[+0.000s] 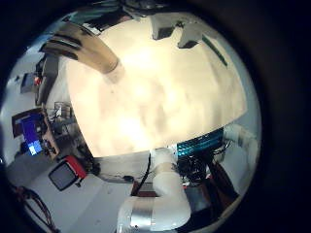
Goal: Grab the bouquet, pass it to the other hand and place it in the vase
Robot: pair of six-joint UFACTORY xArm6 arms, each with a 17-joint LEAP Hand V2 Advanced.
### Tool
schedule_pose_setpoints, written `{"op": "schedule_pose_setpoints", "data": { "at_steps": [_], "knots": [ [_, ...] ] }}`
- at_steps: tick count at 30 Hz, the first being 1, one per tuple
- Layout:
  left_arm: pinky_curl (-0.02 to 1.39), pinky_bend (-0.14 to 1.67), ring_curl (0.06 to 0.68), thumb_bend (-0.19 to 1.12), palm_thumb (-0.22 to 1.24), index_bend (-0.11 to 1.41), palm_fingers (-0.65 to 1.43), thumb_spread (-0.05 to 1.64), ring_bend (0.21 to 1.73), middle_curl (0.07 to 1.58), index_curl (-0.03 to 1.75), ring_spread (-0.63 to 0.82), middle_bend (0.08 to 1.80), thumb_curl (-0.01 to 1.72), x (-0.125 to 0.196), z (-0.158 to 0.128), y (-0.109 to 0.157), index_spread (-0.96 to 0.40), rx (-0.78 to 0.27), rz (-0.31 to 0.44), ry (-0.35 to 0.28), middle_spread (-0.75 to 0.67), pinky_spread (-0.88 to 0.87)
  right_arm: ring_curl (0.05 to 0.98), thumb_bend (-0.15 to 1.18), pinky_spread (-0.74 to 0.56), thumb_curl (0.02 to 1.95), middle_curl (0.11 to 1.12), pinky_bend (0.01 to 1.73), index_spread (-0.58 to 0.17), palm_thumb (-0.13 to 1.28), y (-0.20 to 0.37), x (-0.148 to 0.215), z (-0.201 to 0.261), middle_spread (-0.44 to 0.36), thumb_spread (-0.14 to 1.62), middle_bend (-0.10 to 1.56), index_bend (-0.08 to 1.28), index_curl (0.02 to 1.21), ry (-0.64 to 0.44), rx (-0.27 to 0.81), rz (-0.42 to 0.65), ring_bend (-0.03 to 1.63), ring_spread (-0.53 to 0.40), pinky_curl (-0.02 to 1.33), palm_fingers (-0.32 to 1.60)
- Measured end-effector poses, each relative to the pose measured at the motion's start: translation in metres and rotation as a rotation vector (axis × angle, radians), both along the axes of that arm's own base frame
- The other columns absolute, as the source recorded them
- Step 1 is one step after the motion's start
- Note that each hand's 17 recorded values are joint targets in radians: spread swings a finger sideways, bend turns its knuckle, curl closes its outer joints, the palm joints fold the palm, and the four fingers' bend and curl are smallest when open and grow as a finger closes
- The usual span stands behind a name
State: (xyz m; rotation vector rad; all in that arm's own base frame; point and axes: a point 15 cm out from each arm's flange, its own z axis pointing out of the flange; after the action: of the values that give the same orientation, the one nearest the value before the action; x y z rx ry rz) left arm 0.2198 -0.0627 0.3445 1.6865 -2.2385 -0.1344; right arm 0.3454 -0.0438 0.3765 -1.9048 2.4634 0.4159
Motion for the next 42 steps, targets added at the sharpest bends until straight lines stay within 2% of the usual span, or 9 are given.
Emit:
{"op": "schedule_pose_setpoints", "data": {
  "at_steps": [2, 6, 8, 12, 15, 17, 24, 33, 42],
  "knots": [
    [0.29, 0.19, 0.169, -0.03, 0.34, 0.17, 0.23, 0.93, 0.51, 0.34, 0.33, 0.51, 0.23, 0.30, 0.002, 0.001, 0.001, 0.22, -0.004, -0.013, -0.006, 0.34, 0.50, 0.205, -0.02, 0.36, 0.33, 0.34, 0.51, -0.204, 0.49, -0.002, 0.006, -0.009, 0.172, 1.14, 0.35, 0.21, 0.28, 0.021, 0.001, -0.020, 0.61, 0.144, 0.20, 0.39],
    [0.29, 0.19, 0.169, -0.03, 0.34, 0.17, 0.23, 0.93, 0.51, 0.34, 0.33, 0.49, 0.23, 0.30, 0.005, 0.003, 0.006, 0.21, -0.015, -0.013, -0.012, 0.32, 0.48, 0.196, -0.02, 0.33, 0.33, 0.33, 0.50, -0.086, 0.49, -0.006, 0.024, -0.025, 0.208, 1.14, 0.32, 0.20, 0.31, 0.013, -0.008, -0.054, 0.59, 0.125, 0.20, 0.36],
    [0.29, 0.19, 0.170, -0.03, 0.34, 0.17, 0.23, 0.93, 0.51, 0.34, 0.32, 0.49, 0.23, 0.30, 0.005, 0.002, 0.005, 0.21, -0.018, -0.017, -0.009, 0.31, 0.48, 0.196, -0.02, 0.32, 0.33, 0.34, 0.52, -0.037, 0.49, -0.007, 0.039, -0.036, 0.207, 1.14, 0.35, 0.12, 0.29, -0.003, -0.014, -0.067, 0.60, 0.112, 0.20, 0.34],
    [0.29, 0.19, 0.171, -0.03, 0.34, 0.17, 0.23, 0.93, 0.52, 0.34, 0.32, 0.51, 0.24, 0.30, 0.007, 0.000, 0.006, 0.21, -0.024, -0.015, -0.003, 0.32, 0.50, 0.222, -0.02, 0.27, 0.33, 0.35, 0.58, -0.110, 0.49, -0.010, 0.069, -0.065, 0.205, 1.14, 0.40, 0.11, 0.23, -0.022, -0.025, -0.095, 0.72, 0.067, 0.21, 0.31],
    [0.29, 0.19, 0.169, -0.03, 0.33, 0.17, 0.23, 0.93, 0.51, 0.34, 0.33, 0.50, 0.24, 0.30, 0.009, -0.002, 0.003, 0.22, -0.031, -0.012, 0.005, 0.32, 0.49, 0.230, -0.02, 0.23, 0.33, 0.36, 0.59, -0.116, 0.49, -0.013, 0.084, -0.088, 0.146, 1.14, 0.44, 0.13, 0.23, -0.014, -0.026, -0.104, 0.77, -0.002, 0.21, 0.34],
    [0.29, 0.19, 0.169, -0.03, 0.33, 0.17, 0.23, 0.93, 0.50, 0.34, 0.33, 0.50, 0.24, 0.30, 0.010, -0.003, 0.003, 0.22, -0.031, -0.011, 0.008, 0.32, 0.49, 0.230, -0.02, 0.21, 0.33, 0.37, 0.59, -0.151, 0.49, -0.014, 0.089, -0.098, 0.109, 1.14, 0.47, 0.16, 0.24, -0.006, -0.024, -0.109, 0.78, -0.029, 0.20, 0.35],
    [0.28, 0.19, 0.171, -0.03, 0.33, 0.17, 0.23, 0.93, 0.51, 0.34, 0.33, 0.50, 0.23, 0.30, 0.014, -0.004, 0.001, 0.22, -0.027, 0.003, 0.018, 0.31, 0.49, 0.224, -0.02, 0.17, 0.33, 0.38, 0.56, -0.123, 0.49, -0.019, 0.109, -0.136, 0.068, 1.13, 0.50, 0.17, 0.27, 0.002, -0.024, -0.122, 0.80, -0.054, 0.18, 0.36],
    [0.29, 0.20, 0.174, -0.03, 0.33, 0.17, 0.23, 0.93, 0.52, 0.35, 0.32, 0.50, 0.23, 0.30, 0.014, -0.004, -0.001, 0.22, -0.020, 0.003, 0.023, 0.32, 0.49, 0.215, -0.02, 0.16, 0.34, 0.38, 0.58, -0.106, 0.52, -0.012, 0.123, -0.191, 0.078, 1.12, 0.50, 0.16, 0.30, 0.053, -0.021, -0.112, 0.81, -0.038, 0.16, 0.35],
    [0.29, 0.19, 0.170, -0.03, 0.33, 0.17, 0.23, 0.93, 0.50, 0.35, 0.33, 0.50, 0.24, 0.30, 0.015, -0.004, 0.002, 0.22, -0.017, 0.012, 0.024, 0.32, 0.49, 0.209, -0.02, 0.15, 0.35, 0.38, 0.58, -0.086, 0.53, -0.014, 0.129, -0.214, 0.095, 1.11, 0.52, 0.17, 0.30, 0.066, -0.023, -0.116, 0.83, -0.033, 0.15, 0.34]
  ]
}}
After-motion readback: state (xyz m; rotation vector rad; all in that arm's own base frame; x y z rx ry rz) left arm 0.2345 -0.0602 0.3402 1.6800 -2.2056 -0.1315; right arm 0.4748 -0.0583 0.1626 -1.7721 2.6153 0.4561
